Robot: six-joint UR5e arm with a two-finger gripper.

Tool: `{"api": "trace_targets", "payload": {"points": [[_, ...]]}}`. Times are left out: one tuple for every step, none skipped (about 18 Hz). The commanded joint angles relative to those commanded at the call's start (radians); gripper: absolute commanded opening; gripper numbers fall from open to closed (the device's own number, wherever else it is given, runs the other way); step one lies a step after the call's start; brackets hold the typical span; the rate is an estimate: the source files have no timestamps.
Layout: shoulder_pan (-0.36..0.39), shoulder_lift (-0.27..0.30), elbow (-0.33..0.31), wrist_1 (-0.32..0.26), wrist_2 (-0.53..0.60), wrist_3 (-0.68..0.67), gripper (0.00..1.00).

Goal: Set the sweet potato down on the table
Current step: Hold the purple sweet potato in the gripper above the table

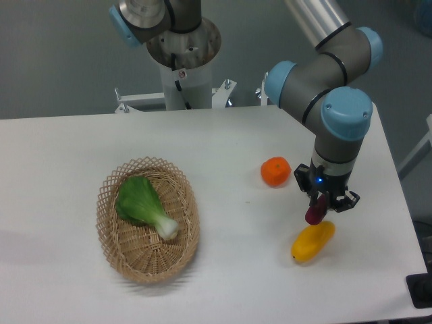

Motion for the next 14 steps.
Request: {"api": "trace_targets", "payload": {"points": [[0.0,-0.002,0.0,0.0,0.0,0.0,0.13],[0.0,-0.002,-0.002,0.0,0.0,0.0,0.13],[0.0,-0.002,0.0,0.0,-0.002,0.0,0.13],[0.0,-0.002,0.0,0.0,-0.002,0.0,0.13],[0.0,-0.002,0.003,0.0,0.0,-0.003,0.13],[0.0,-0.003,0.003,0.002,0.0,-0.006,0.13],[0.0,-0.005,0.003,0.0,0.0,-0.009,0.13],[0.0,-0.006,-0.001,0.0,0.002,-0.014,0.13],[-0.002,-0.006,-0.009,0.0,0.003,-0.017,0.13],[-0.003,-0.002,-0.015,-0.005,0.005,-0.023,0.13],[-0.008,0.008,-0.032,-0.005,0.008,-0.037,0.13],[-0.012,0.023,-0.052,-0.003,0.009,-0.041,0.13],[-0.015,0.041,-0.073,-0.003,0.008,-0.041,0.13],[-0.024,0.058,-0.101,-0.003,0.008,-0.041,0.13]]}}
